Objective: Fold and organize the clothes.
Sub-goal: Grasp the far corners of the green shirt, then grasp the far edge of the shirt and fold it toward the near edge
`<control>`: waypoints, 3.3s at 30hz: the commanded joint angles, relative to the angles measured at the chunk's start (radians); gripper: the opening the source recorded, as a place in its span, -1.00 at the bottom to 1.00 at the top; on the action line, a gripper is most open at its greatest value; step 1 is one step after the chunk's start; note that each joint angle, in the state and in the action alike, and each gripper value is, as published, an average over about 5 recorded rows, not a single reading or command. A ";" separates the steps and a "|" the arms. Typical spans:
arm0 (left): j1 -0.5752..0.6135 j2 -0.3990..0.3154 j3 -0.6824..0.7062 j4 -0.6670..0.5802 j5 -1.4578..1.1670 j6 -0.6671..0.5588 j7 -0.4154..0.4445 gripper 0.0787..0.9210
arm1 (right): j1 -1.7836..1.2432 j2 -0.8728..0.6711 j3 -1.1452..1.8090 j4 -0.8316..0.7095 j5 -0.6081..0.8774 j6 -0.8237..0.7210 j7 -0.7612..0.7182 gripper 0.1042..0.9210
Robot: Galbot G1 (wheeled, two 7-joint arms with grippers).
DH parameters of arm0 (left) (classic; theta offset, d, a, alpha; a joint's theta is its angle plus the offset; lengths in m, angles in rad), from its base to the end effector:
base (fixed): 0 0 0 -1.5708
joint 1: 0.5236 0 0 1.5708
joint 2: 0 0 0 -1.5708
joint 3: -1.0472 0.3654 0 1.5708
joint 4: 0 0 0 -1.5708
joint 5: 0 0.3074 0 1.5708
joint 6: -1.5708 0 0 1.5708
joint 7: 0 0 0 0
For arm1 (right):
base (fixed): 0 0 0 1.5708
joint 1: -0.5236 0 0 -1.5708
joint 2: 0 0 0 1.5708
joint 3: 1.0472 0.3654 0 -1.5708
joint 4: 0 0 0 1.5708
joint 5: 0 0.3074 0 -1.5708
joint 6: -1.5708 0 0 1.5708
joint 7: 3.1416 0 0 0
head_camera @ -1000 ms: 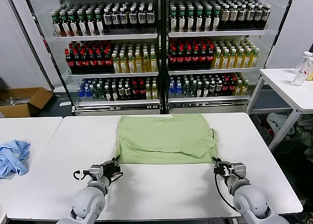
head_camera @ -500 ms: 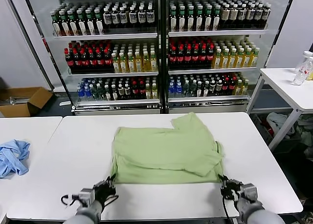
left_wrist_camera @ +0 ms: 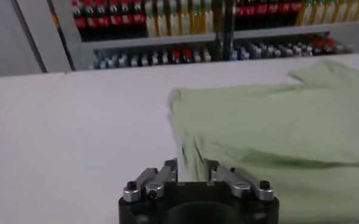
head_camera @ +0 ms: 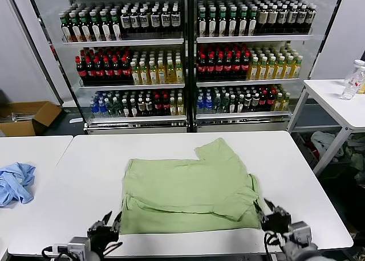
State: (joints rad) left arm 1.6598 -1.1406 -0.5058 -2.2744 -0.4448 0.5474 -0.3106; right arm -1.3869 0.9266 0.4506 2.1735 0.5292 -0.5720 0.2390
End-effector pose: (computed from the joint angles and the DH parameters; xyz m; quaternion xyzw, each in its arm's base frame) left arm 0.1037 0.0657 -0.2600 -0.0037 -0.9665 -0.0249 0.2555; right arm 0.1835 -0.1000 -0.2387 0.0715 -0.9717 0.0913 0.2058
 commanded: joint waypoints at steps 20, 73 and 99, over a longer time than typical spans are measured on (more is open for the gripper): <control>-0.921 -0.005 0.347 0.813 -0.167 -0.058 -0.041 0.76 | 1.035 0.328 -0.451 -1.116 0.031 0.006 -0.059 0.76; -0.618 0.075 0.200 0.399 -0.382 -0.104 0.064 -0.99 | 0.727 0.154 -0.329 -0.515 0.172 0.030 -0.068 -1.00; -0.310 0.129 0.143 0.212 -0.251 0.007 0.144 -0.99 | 0.027 0.025 0.015 -0.057 0.133 -0.006 -0.001 -1.00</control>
State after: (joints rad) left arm 1.2547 -1.0150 -0.3573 -2.0221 -0.7697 0.5037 -0.2054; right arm -1.1604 0.9589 0.3911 2.0148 0.7021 -0.5756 0.2267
